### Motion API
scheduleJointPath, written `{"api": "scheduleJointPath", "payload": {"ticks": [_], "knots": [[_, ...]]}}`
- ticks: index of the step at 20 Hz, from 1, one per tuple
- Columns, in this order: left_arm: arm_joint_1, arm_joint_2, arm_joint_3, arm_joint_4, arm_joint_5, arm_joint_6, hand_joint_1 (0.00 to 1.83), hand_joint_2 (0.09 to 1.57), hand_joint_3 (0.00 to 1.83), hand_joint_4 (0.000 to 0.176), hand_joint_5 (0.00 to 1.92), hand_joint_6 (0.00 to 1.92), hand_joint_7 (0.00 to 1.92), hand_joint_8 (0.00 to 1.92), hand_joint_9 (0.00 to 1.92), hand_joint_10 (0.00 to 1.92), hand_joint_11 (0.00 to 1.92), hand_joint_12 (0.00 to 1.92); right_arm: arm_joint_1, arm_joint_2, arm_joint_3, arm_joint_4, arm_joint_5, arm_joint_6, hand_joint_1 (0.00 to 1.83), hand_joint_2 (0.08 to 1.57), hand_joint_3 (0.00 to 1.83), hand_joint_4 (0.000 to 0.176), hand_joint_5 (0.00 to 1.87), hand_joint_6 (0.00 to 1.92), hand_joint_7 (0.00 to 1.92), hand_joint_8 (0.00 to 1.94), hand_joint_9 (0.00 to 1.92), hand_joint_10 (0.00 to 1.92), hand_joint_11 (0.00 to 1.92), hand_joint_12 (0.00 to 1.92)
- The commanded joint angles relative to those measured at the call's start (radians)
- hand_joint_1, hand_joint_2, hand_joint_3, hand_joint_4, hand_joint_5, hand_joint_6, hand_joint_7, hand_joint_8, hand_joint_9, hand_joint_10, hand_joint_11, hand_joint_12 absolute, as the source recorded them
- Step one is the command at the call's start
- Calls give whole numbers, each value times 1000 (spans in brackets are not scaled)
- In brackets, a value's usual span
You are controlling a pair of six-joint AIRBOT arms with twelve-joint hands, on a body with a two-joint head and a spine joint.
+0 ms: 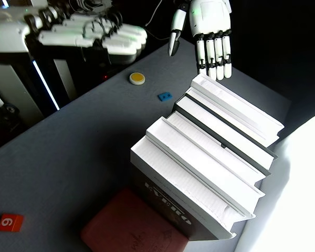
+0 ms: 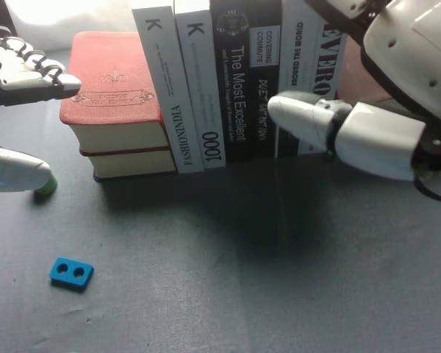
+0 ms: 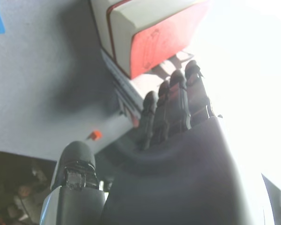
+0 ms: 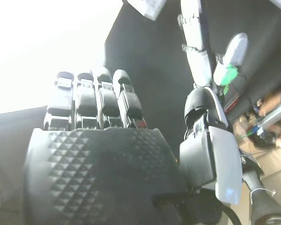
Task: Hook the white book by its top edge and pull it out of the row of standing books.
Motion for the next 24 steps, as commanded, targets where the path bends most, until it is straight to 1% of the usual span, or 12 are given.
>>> {"api": "scheduleJointPath", "payload": {"ticks": [1,3,5,6,7,10,14,18,24], "knots": [[-14,5,0,-18,74,1,0,1253,1,0,0,0,0,0,0,0,0,0,9,-6,3,-38,130,-24,0,1237,10,0,72,10,24,6,0,0,0,0],[-13,5,1,-18,75,1,0,1268,8,0,0,0,0,0,0,0,0,0,9,-28,21,-8,152,-43,0,1233,7,0,48,0,10,0,0,0,0,0],[-12,5,0,-18,76,0,0,1267,6,0,0,0,0,0,0,0,0,0,9,-41,37,5,174,-60,0,1239,8,0,61,6,24,6,0,0,0,0],[-12,5,0,-18,73,0,0,1270,7,0,10,4,0,0,0,0,0,0,9,-57,53,22,194,-92,0,1243,10,0,20,0,4,0,0,0,0,0],[-12,5,2,-18,74,-3,0,1282,12,0,15,6,0,0,0,0,0,0,10,-66,64,38,202,-104,0,1256,15,0,25,6,0,0,0,0,0,0],[-11,4,10,-19,77,-11,0,1281,10,0,7,2,0,0,0,0,0,0,11,-79,84,58,216,-114,0,1264,15,0,38,9,5,1,0,0,0,0],[-12,4,12,-20,77,-18,0,1284,9,0,12,3,0,0,0,0,0,0,11,-96,101,67,204,-144,0,1263,11,0,43,10,13,5,0,0,0,0],[-12,4,6,-20,77,-22,0,1277,3,0,0,0,0,0,0,0,0,0,24,-123,129,114,175,-161,0,1263,8,0,28,1,0,0,0,0,0,0],[-10,4,3,-19,84,-20,0,1284,6,0,9,3,0,0,0,0,0,0,26,-188,198,126,159,-180,0,1261,4,0,23,0,0,0,0,0,0,0]]}}
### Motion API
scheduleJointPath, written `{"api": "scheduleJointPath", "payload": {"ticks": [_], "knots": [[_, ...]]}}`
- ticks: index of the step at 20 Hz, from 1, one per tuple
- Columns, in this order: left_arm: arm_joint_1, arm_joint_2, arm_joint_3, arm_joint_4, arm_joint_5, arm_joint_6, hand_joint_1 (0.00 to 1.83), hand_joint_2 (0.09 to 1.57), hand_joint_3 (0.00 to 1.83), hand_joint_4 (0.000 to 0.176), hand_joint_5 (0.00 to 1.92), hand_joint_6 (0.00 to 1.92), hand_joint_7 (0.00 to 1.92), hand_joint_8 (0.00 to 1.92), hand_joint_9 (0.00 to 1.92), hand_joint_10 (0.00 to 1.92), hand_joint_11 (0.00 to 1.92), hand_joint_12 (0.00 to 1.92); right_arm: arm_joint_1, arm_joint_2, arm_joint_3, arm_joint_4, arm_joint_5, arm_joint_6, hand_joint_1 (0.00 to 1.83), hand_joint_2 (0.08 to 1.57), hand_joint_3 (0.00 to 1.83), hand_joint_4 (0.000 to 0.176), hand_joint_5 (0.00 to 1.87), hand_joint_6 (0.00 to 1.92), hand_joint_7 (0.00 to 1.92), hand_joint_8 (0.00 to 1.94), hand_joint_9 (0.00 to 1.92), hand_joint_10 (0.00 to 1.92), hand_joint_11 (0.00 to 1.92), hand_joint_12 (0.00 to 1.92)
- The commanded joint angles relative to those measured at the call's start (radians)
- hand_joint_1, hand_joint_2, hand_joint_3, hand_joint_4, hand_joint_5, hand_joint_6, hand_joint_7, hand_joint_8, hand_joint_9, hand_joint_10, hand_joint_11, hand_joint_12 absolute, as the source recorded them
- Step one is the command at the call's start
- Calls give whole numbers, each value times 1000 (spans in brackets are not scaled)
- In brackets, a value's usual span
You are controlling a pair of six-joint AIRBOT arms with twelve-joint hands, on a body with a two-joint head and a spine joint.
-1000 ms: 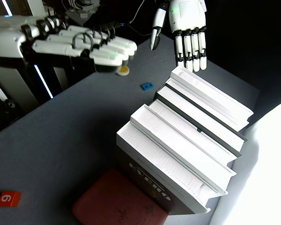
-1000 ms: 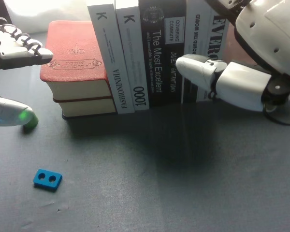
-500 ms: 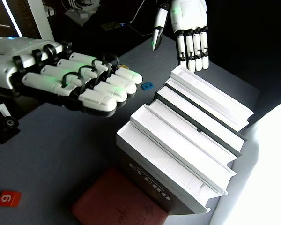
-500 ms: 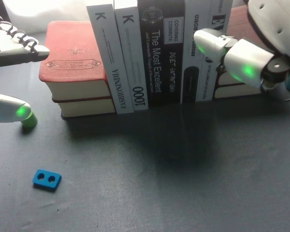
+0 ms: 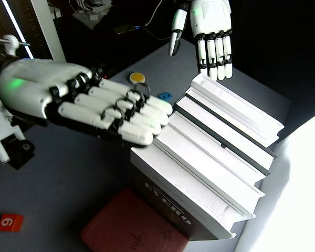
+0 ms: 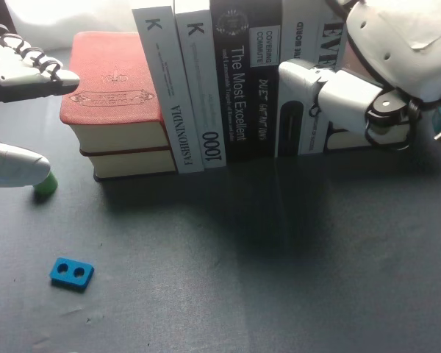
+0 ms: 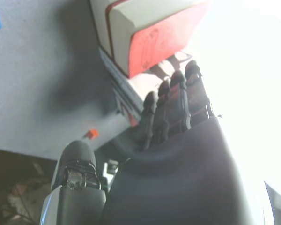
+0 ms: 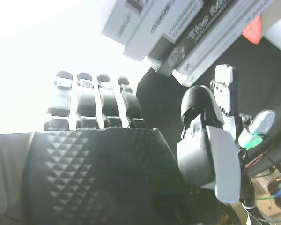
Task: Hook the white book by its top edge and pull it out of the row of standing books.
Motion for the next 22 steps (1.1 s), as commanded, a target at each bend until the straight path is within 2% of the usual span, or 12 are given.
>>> {"api": "scheduleJointPath", "payload": {"ticks": [1,5,12,18,22], "knots": [[-10,4,1,-17,78,3,0,1284,6,0,9,3,0,0,0,0,0,0,17,-1,4,-73,91,-3,0,1261,4,0,23,0,0,0,0,0,0,0],[-10,1,5,-16,79,6,0,1284,4,0,16,6,2,1,0,0,0,0,17,-28,40,-50,85,-3,0,1263,3,0,24,1,0,0,0,0,0,0],[-9,1,4,-16,78,7,0,1281,1,0,16,2,0,0,0,0,0,0,6,-27,42,-23,84,-30,0,1265,2,0,25,3,3,1,0,0,0,0],[-8,1,4,-16,77,23,0,1285,2,0,4,2,0,0,0,0,0,0,-29,11,5,-21,53,-29,0,1270,3,0,29,5,2,1,0,0,0,0],[-8,1,4,-16,77,26,0,1291,4,0,3,1,0,0,0,0,0,0,-46,49,-50,-22,48,-43,0,1276,5,0,41,8,14,5,0,0,0,0]]}}
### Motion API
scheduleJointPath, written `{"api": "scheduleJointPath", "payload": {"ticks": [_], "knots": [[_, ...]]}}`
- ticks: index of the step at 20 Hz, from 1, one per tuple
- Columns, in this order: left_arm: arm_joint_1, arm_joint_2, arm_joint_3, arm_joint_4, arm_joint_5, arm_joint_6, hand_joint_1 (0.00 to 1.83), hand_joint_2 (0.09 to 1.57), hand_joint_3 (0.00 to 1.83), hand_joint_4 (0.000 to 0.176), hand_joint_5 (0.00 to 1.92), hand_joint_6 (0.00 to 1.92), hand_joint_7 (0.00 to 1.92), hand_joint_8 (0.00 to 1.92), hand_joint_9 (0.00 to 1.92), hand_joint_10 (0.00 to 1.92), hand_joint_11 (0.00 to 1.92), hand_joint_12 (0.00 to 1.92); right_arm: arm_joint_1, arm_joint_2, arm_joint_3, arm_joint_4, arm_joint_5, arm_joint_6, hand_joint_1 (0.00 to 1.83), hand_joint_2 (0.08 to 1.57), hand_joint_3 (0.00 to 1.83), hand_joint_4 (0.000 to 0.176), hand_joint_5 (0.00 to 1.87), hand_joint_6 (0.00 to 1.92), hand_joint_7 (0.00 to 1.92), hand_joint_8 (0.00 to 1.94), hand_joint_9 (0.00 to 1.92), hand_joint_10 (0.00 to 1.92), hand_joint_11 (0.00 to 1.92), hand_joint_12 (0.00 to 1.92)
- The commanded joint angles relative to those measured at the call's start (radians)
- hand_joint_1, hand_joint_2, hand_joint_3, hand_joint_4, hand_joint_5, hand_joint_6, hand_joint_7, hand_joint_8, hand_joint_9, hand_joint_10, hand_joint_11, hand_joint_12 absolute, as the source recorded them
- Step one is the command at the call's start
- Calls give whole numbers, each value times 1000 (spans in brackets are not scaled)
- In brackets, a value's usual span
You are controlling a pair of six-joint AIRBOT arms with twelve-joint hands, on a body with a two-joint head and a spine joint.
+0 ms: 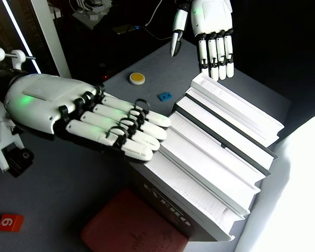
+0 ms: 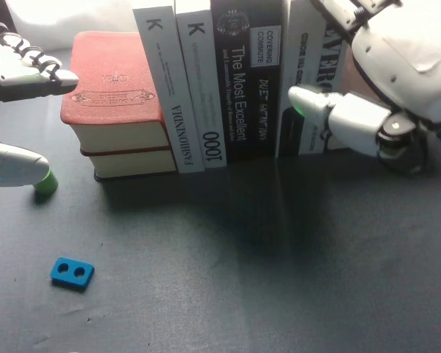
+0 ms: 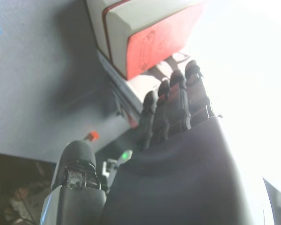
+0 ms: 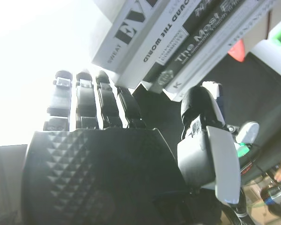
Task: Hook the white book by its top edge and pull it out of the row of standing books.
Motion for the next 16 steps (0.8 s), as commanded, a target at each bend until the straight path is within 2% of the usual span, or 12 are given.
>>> {"api": "scheduleJointPath", "payload": {"ticks": [1,11,16], "knots": [[-8,2,4,-15,72,4,0,1291,4,0,0,0,0,0,0,0,0,0,-1,11,-8,-41,61,-7,0,1272,3,0,30,3,4,0,0,0,0,0],[-9,3,-1,-16,72,4,0,1292,3,0,1,1,0,0,0,0,0,0,-79,134,-172,-41,70,-35,0,1271,1,0,68,12,38,9,0,0,0,0],[-7,3,-1,-16,72,4,0,1289,1,0,3,1,0,0,0,0,0,0,-137,165,-204,-41,80,-37,0,1278,4,0,64,6,30,2,0,0,0,0]]}}
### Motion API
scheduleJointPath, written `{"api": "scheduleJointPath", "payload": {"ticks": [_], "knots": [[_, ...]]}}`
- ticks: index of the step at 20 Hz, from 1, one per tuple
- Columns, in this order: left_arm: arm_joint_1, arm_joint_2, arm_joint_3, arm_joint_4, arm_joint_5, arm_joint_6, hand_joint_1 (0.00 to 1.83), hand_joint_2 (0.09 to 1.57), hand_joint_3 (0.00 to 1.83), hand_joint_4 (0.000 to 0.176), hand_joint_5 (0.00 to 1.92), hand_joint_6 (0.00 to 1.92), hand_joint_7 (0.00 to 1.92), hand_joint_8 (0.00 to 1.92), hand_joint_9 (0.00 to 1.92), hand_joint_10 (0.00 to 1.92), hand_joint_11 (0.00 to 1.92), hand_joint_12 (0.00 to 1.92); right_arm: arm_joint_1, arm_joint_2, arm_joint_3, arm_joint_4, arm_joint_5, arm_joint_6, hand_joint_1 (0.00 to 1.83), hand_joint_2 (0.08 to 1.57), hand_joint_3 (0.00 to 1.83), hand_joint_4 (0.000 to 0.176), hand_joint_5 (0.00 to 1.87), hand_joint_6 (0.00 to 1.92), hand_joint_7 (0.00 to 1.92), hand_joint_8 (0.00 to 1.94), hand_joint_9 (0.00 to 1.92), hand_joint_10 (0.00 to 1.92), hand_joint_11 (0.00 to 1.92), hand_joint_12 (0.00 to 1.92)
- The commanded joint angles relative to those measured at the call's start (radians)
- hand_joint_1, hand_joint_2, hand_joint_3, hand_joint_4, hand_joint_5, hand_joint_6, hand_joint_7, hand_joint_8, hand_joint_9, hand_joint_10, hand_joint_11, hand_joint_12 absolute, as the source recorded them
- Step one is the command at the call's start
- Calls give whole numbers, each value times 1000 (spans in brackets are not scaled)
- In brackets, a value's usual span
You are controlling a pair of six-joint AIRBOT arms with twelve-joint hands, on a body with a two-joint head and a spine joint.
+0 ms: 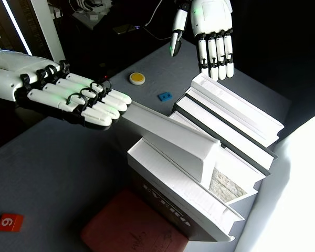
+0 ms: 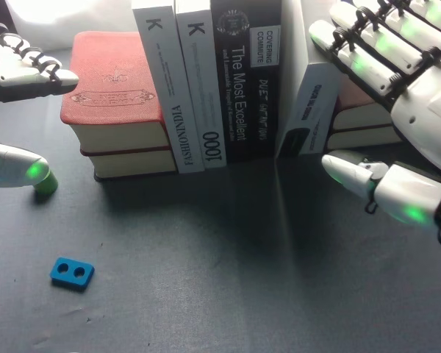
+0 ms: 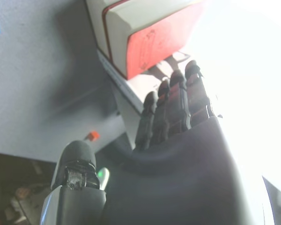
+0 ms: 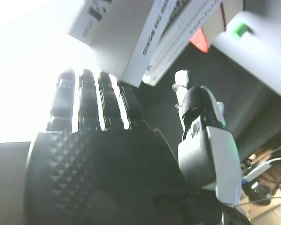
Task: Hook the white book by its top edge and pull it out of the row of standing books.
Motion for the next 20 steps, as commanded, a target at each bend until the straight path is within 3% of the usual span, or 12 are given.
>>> {"api": "scheduleJointPath", "payload": {"ticks": [1,7,20], "knots": [[-7,3,-1,-16,73,3,0,1290,2,0,0,0,0,0,0,0,0,0,-10,6,-9,-17,43,-4,0,1279,4,0,65,6,30,2,0,0,0,0],[-5,3,3,-16,76,3,0,1288,0,0,8,2,1,0,0,0,0,0,-102,11,-48,-97,83,-4,21,1287,3,0,57,3,28,2,0,0,0,0],[-7,3,5,-18,69,-22,0,1279,0,0,0,0,0,0,0,0,0,0,-192,1,-78,-98,91,-38,63,1275,0,0,137,11,101,10,43,10,0,0]]}}
